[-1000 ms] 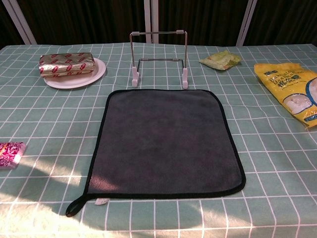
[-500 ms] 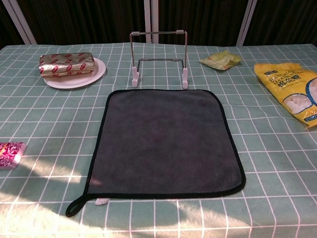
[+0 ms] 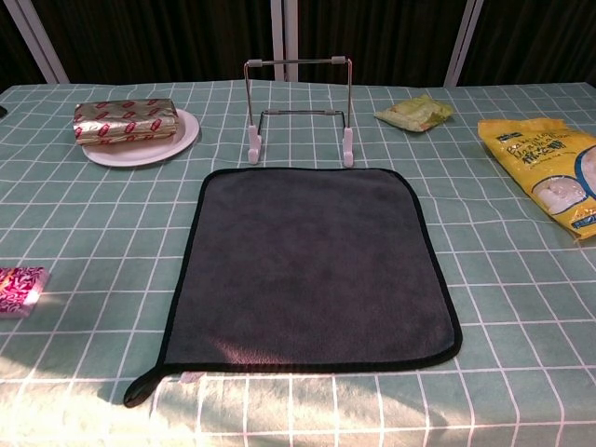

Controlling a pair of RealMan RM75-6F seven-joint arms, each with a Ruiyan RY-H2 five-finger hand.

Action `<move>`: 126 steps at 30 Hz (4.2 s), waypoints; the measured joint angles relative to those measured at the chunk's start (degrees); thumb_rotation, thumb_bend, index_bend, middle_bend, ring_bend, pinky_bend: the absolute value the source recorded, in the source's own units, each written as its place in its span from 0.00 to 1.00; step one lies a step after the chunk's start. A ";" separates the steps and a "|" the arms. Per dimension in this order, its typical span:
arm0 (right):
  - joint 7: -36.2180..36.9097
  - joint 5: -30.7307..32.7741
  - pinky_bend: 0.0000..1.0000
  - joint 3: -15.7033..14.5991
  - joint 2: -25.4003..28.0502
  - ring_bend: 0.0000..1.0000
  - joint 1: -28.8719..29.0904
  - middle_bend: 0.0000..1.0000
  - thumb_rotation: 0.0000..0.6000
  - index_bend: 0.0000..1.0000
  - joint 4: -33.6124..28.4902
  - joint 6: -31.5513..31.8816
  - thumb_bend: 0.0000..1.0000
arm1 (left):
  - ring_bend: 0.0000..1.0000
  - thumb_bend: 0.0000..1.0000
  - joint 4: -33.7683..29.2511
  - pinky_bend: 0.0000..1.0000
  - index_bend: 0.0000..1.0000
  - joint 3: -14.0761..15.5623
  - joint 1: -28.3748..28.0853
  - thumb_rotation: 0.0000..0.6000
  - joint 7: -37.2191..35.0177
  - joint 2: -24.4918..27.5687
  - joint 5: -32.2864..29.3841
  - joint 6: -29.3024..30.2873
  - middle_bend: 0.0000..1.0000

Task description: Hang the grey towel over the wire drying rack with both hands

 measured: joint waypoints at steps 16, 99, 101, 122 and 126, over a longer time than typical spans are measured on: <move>-2.30 -0.85 0.00 -0.50 2.94 0.00 -0.33 0.00 1.00 0.00 -3.79 -0.15 0.34 | 0.11 0.16 4.29 0.17 0.16 1.38 -7.06 1.00 1.42 -10.36 -0.15 -15.49 0.15; -1.93 -0.62 0.00 -2.58 1.53 0.00 -1.70 0.00 1.00 0.00 -0.58 -1.27 0.35 | 0.11 0.45 9.87 0.20 0.51 0.39 -15.18 1.00 0.54 -20.23 -5.62 -18.73 0.16; -1.88 -0.60 0.00 -2.55 1.53 0.00 -1.71 0.00 1.00 0.00 -0.59 -1.25 0.35 | 0.11 0.45 9.93 0.20 0.54 0.36 -15.18 1.00 0.68 -20.25 -5.65 -18.54 0.17; -3.33 -3.75 0.00 -5.27 0.67 0.00 -1.39 0.00 1.00 0.00 -0.10 -2.54 0.35 | 0.15 0.52 7.74 0.24 0.72 -1.94 -16.35 1.00 -7.08 -20.98 -7.40 -18.06 0.23; -3.55 -6.12 0.00 -8.03 0.60 0.00 -1.28 0.00 1.00 0.00 -0.95 -3.94 0.34 | 0.17 0.55 6.06 0.27 0.75 -3.31 -16.47 1.00 -7.68 -21.51 -9.32 -17.93 0.25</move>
